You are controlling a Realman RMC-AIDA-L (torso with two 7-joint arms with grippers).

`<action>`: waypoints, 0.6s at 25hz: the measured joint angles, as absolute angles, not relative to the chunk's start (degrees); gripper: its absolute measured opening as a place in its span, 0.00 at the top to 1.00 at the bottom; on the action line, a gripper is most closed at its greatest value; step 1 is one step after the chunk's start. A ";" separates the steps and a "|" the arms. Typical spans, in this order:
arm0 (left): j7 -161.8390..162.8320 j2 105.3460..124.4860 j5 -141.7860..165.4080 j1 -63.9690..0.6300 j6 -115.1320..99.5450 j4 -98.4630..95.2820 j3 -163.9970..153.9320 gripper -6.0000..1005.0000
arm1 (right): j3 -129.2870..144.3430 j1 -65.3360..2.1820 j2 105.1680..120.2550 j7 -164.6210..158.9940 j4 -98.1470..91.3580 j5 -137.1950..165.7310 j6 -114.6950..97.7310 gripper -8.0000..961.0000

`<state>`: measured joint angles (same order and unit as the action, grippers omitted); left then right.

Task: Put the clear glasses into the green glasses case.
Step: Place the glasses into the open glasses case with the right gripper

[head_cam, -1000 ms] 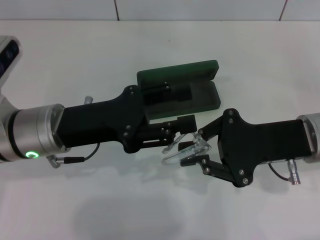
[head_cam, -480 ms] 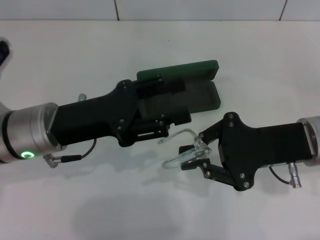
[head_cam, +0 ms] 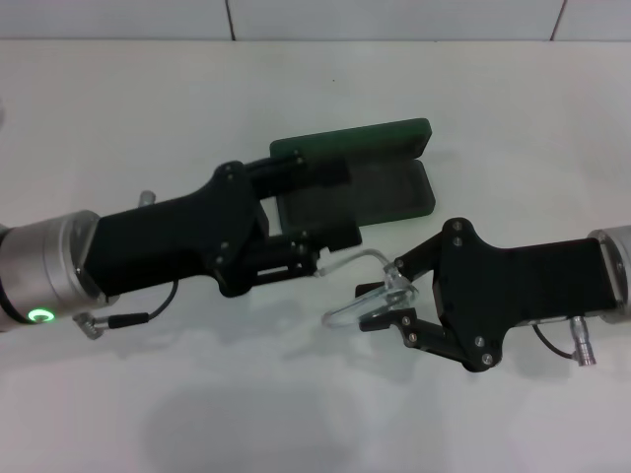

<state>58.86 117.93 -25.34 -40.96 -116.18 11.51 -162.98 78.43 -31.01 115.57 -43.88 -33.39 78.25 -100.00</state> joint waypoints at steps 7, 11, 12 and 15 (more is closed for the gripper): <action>58.72 117.92 -25.08 -40.53 -116.19 11.51 -162.65 0.30 | 78.56 -31.15 115.39 -43.92 -34.02 78.38 -98.86 0.86; 59.28 117.60 -35.98 -36.43 -116.01 11.89 -161.76 0.30 | 78.29 -31.24 115.11 -44.37 -34.32 78.48 -98.33 0.86; 59.41 117.40 -39.80 -34.73 -115.90 12.02 -161.72 0.30 | 78.21 -31.25 114.92 -45.08 -34.85 78.54 -97.95 0.86; 59.71 116.51 -47.09 -31.27 -115.57 12.07 -161.71 0.30 | 78.21 -31.29 114.39 -50.43 -38.77 80.38 -94.84 0.86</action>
